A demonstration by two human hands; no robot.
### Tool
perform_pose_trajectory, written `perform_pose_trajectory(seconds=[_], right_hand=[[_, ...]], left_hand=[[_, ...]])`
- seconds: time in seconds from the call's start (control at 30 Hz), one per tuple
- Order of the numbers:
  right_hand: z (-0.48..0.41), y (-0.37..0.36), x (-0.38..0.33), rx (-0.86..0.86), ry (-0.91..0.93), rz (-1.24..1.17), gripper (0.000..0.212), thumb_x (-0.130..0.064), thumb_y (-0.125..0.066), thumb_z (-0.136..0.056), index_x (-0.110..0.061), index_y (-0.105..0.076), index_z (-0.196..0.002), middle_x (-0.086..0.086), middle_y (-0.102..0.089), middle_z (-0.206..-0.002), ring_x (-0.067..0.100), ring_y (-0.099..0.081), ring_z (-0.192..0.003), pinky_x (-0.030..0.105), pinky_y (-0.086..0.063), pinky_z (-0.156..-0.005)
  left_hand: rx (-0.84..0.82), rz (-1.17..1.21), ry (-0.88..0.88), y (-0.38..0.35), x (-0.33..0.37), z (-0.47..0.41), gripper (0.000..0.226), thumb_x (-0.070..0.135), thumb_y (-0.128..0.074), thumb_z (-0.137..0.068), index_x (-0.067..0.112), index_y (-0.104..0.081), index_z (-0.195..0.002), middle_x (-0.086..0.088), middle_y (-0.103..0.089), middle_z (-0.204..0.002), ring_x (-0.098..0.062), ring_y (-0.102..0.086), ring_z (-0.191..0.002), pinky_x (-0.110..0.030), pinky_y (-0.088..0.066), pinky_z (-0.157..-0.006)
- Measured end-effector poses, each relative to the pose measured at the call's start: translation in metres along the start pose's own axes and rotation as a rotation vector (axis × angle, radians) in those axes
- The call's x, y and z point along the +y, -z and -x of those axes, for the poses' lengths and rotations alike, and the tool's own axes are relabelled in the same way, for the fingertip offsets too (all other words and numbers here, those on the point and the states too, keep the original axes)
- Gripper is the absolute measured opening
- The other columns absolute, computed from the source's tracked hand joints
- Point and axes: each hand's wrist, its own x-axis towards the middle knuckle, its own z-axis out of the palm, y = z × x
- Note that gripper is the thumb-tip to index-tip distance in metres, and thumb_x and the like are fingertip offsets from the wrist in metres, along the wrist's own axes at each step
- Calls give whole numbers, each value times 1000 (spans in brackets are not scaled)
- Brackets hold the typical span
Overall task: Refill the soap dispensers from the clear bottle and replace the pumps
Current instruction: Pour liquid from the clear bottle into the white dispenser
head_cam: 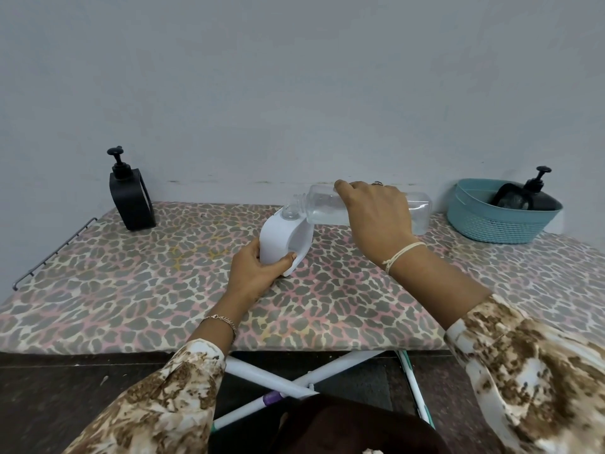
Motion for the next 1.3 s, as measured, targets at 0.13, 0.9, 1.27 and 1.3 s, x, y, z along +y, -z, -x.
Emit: perform_pose_trajectory(seconds=[0.13, 0.9, 1.27, 1.3], right_hand=[[0, 1, 0, -6, 6, -3, 47, 1, -60, -79, -18, -48, -120, 0, -63, -90, 20, -44, -68, 30, -32, -61], [-1, 9, -3, -37, 21, 1, 45, 4, -57, -78, -17, -48, -117, -2, -47, -77, 20, -43, -67, 30, -31, -62], [-2, 8, -4, -29, 11, -1, 40, -2, -61, -82, -18, -50, -117, -1, -58, -84, 19, -44, -68, 29, -34, -63], [-1, 7, -4, -27, 8, 1, 40, -3, -62, -83, -18, -50, -118, -1, -60, -86, 18, -44, -68, 29, -35, -64]], left_hand=[[-2, -1, 1, 0, 2, 0, 47, 25, -84, -72, 23, -59, -112, 0, -68, -108, -12, -67, -95, -25, -57, -72], [-44, 74, 64, 3, 3, -1, 43, 19, -84, -72, 26, -60, -107, -1, -70, -107, -18, -69, -93, -37, -60, -75], [-44, 64, 74, 3, 5, -1, 43, 17, -83, -73, 25, -58, -107, -4, -70, -105, -20, -70, -88, -33, -58, -65], [-44, 66, 71, 3, 5, -2, 43, 17, -83, -73, 24, -59, -108, -4, -70, -106, -19, -70, -88, -37, -60, -69]])
